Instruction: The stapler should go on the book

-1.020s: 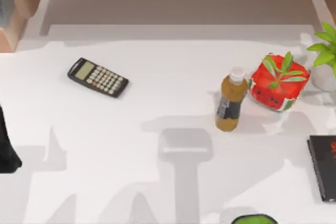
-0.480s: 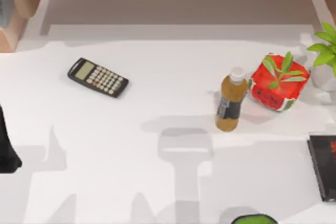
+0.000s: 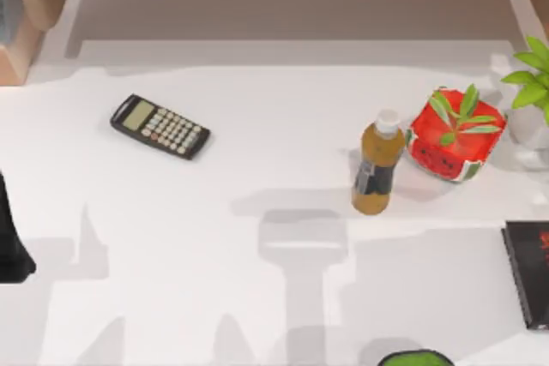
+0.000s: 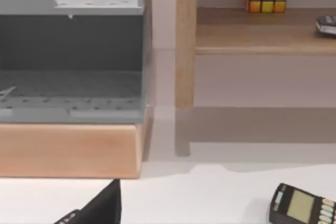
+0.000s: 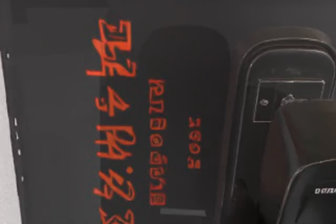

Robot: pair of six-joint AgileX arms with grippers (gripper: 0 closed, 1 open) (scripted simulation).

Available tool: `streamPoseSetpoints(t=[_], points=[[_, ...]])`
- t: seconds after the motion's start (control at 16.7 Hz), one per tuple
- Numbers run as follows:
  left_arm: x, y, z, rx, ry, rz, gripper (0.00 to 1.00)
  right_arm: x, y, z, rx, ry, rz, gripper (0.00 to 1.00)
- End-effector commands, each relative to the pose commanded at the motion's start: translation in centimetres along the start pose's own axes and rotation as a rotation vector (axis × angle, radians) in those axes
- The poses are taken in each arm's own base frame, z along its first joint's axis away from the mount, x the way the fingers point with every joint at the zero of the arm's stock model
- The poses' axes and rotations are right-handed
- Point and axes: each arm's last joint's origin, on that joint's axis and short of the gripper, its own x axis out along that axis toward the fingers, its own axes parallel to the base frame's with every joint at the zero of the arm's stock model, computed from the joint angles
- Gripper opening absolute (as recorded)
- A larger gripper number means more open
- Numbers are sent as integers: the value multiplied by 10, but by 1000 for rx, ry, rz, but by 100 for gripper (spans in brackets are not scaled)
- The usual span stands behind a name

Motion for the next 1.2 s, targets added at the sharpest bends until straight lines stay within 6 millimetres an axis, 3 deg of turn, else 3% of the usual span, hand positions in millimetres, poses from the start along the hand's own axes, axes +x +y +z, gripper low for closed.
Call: streamPoseSetpoints(t=[0.18, 0.42, 1.2], points=[[0, 0, 0, 0, 0, 0, 100, 15, 1, -1, -3, -2, -1, 0], [0, 0, 0, 0, 0, 0, 100, 16, 1, -1, -3, -2, -1, 0], [0, 0, 0, 0, 0, 0, 100, 16, 1, -1, -3, -2, -1, 98]])
